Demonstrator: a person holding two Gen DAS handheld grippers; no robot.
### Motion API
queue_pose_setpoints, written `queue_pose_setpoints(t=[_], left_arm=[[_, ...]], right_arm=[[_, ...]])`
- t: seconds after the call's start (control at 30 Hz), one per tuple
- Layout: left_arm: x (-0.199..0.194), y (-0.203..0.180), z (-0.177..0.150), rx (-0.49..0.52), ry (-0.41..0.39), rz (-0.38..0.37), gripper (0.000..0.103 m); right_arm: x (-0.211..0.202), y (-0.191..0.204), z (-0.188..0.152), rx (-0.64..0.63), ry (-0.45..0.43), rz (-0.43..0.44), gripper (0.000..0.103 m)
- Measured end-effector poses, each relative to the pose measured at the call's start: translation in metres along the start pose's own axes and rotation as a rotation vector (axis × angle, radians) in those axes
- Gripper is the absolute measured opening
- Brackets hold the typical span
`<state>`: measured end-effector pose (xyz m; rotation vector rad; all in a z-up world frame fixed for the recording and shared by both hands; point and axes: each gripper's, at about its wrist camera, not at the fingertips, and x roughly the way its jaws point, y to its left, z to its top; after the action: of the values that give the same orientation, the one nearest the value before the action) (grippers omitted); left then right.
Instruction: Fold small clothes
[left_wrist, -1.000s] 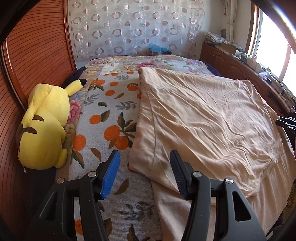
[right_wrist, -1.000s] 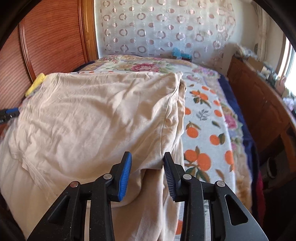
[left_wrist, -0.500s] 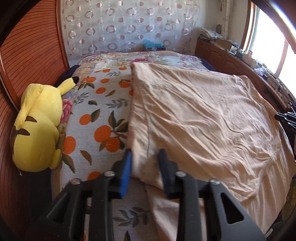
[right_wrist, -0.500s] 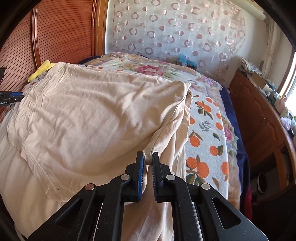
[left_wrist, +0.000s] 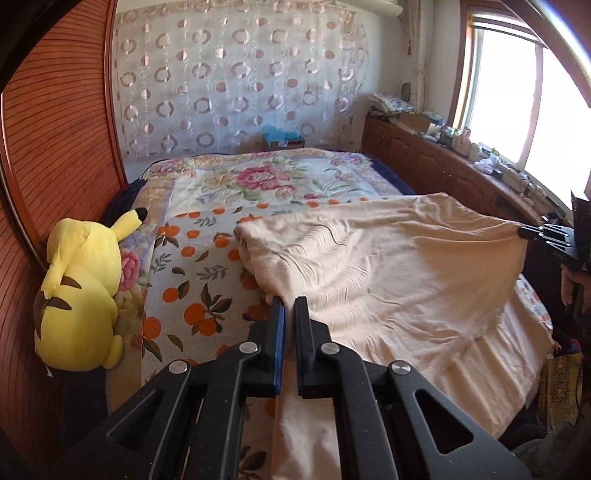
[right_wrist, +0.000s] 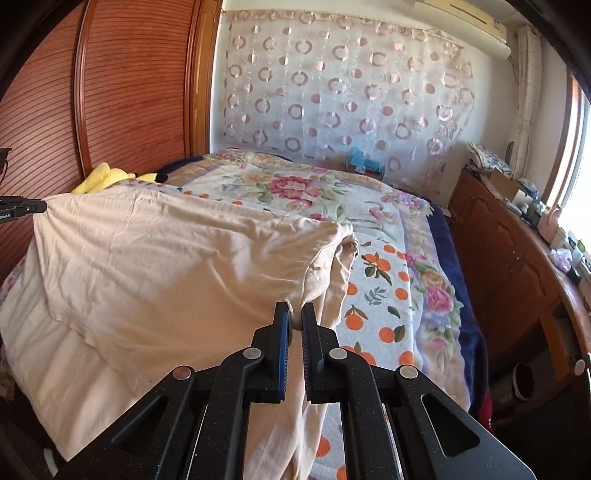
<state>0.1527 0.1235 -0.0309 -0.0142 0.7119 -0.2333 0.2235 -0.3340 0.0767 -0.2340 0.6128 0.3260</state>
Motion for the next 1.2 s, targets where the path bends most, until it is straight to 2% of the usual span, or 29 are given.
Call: queue_pose_setpoints(t=[0.33, 0.47, 0.53, 0.67, 0.77, 0.87, 0.9, 0.93, 1.0, 1.07, 1.2], left_arm=[[-0.074, -0.018, 0.006, 0.027, -0.092, -0.069, 0.006], [-0.085, -0.016, -0.003, 0.026, -0.088, -0.058, 0.006], [-0.072, -0.009, -0.013, 0.029, -0.052, -0.007, 0.006], [-0.028, 0.010, -0.040, -0.009, 0.064, 0.046, 0.006], [-0.003, 0.021, -0.065, -0.051, 0.137, 0.038, 0.006], [0.003, 0.020, -0.083, -0.061, 0.178, 0.031, 0.006], [0.002, 0.019, -0.088, -0.062, 0.184, 0.032, 0.010], [0.001, 0.020, -0.090, -0.066, 0.184, 0.033, 0.028], [-0.008, 0.022, -0.096, -0.074, 0.161, 0.042, 0.049], [-0.018, 0.022, -0.100, -0.077, 0.143, 0.057, 0.049], [-0.041, 0.012, -0.111, -0.087, 0.095, 0.094, 0.049]], right_arm=[[-0.086, 0.000, -0.016, -0.040, -0.064, 0.020, 0.006], [-0.119, -0.006, -0.025, -0.057, -0.088, 0.019, 0.006], [-0.129, -0.001, -0.035, -0.069, -0.083, 0.006, 0.006], [-0.091, 0.009, -0.063, -0.078, 0.035, 0.000, 0.006], [-0.052, 0.016, -0.094, -0.071, 0.155, 0.022, 0.006], [-0.027, 0.017, -0.117, -0.058, 0.222, 0.021, 0.006], [-0.022, 0.016, -0.123, -0.045, 0.234, 0.019, 0.006], [-0.019, 0.016, -0.128, -0.033, 0.237, 0.021, 0.006], [-0.017, 0.014, -0.131, -0.004, 0.230, 0.021, 0.007], [-0.020, 0.012, -0.130, 0.022, 0.211, 0.007, 0.020], [-0.042, 0.020, -0.132, 0.065, 0.138, -0.024, 0.030]])
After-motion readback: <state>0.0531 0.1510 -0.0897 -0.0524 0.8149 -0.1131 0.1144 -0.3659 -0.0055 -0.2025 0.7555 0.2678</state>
